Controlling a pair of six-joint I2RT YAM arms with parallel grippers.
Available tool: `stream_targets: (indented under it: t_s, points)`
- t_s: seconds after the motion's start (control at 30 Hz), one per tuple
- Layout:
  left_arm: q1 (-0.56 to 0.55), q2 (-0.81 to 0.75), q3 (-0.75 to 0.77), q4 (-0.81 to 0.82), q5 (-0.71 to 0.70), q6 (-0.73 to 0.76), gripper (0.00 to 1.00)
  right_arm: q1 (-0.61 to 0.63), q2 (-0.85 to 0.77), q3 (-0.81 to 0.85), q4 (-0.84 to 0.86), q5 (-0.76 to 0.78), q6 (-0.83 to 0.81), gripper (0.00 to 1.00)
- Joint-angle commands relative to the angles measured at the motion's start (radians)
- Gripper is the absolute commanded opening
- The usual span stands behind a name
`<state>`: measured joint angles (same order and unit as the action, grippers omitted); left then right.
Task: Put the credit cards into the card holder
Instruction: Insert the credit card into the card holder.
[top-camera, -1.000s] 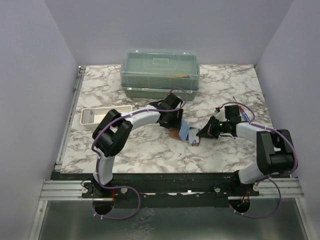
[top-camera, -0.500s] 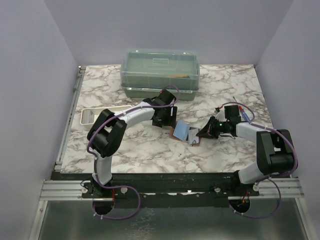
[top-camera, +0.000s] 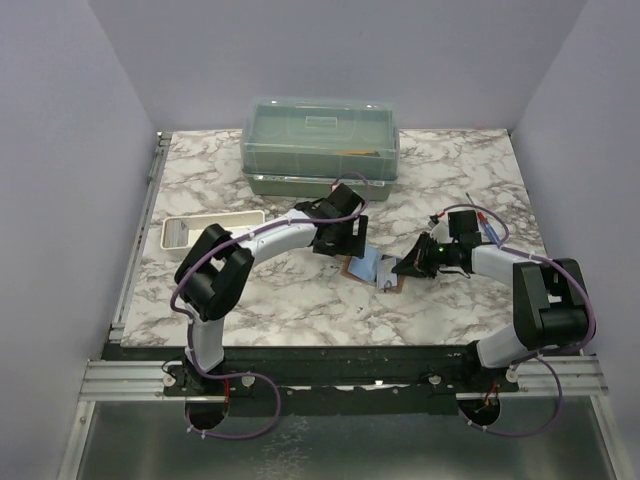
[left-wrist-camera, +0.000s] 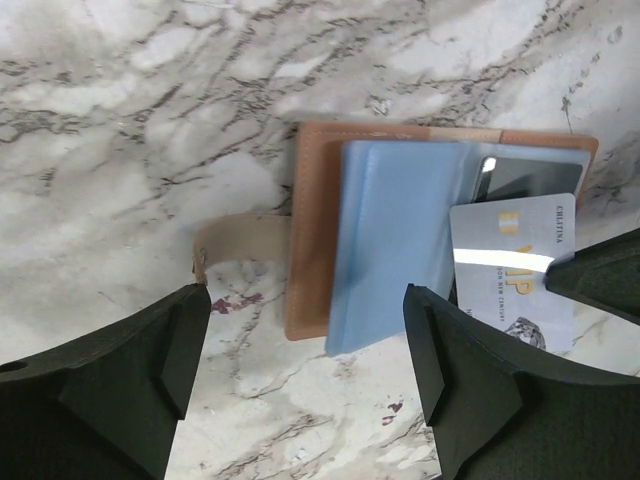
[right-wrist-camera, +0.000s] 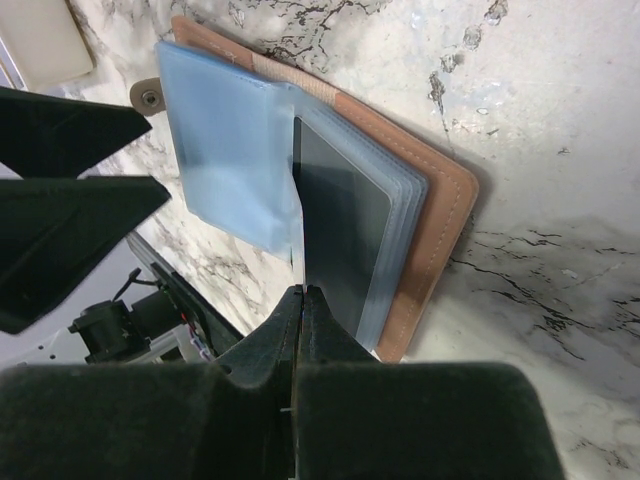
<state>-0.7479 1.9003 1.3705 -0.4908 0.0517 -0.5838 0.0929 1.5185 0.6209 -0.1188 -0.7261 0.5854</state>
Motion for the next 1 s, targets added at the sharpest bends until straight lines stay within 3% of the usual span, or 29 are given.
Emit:
stream_targets:
  t_s: [0.0,0.13,0.27,0.53,0.73,0.97]
  points:
    - [-0.068,0.045,0.045,-0.022,-0.125,-0.014,0.85,0.010,-0.004,0.017,-0.014,0.015,-0.013,0.00]
    - [-0.111,0.062,0.064,-0.064,-0.293,0.025,0.83,0.014,-0.006,0.019,-0.018,0.020,-0.014,0.00]
    - [-0.117,0.046,0.103,-0.095,-0.352,0.059,0.80,0.016,-0.005,0.019,-0.021,0.023,-0.016,0.00]
    - [-0.119,0.023,0.270,-0.206,-0.245,0.130,0.83,0.018,-0.001,0.019,-0.012,0.024,-0.014,0.00]
    - [-0.119,0.116,0.314,-0.212,-0.133,0.124,0.83,0.018,-0.009,0.022,-0.016,0.023,-0.012,0.00]
    - [-0.117,0.218,0.311,-0.215,-0.149,0.120,0.81,0.019,-0.022,0.029,-0.030,0.036,-0.006,0.00]
